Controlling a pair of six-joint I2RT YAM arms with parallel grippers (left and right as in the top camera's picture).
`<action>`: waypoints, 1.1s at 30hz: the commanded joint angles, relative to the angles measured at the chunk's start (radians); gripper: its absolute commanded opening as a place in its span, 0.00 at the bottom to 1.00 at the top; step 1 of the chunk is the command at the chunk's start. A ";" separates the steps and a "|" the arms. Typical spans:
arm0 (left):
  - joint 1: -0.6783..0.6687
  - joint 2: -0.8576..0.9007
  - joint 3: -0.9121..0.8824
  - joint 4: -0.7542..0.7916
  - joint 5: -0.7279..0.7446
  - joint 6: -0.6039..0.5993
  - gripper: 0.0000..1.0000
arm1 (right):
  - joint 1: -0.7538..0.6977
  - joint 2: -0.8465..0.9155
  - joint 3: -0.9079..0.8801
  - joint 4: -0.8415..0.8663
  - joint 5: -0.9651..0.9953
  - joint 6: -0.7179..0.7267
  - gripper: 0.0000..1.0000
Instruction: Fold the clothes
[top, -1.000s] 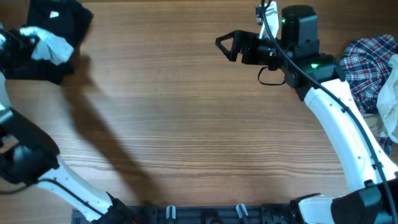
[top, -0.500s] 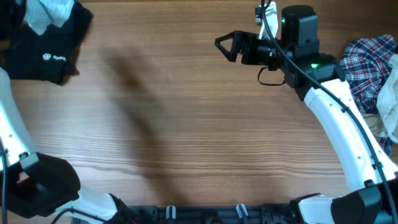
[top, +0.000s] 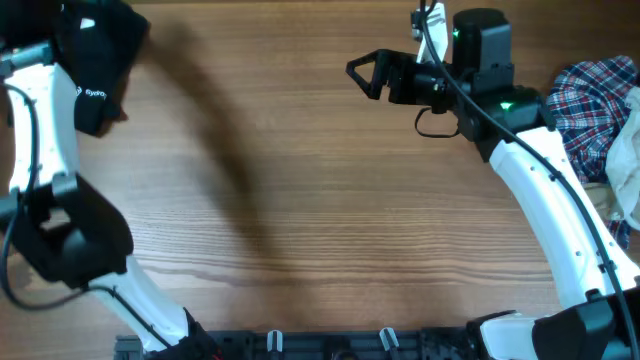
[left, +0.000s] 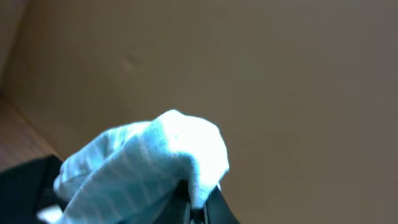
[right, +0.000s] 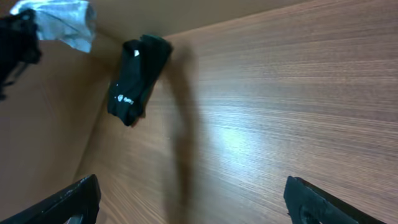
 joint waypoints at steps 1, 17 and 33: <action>0.032 0.096 0.008 0.048 -0.091 0.002 0.04 | -0.019 -0.019 0.001 -0.002 0.013 -0.021 0.95; 0.186 0.151 0.008 -0.006 -0.082 0.107 0.07 | -0.024 -0.019 0.001 -0.013 0.009 -0.014 0.95; 0.167 0.366 0.006 -0.073 0.410 0.042 0.04 | -0.024 -0.019 0.001 0.004 0.002 0.009 0.95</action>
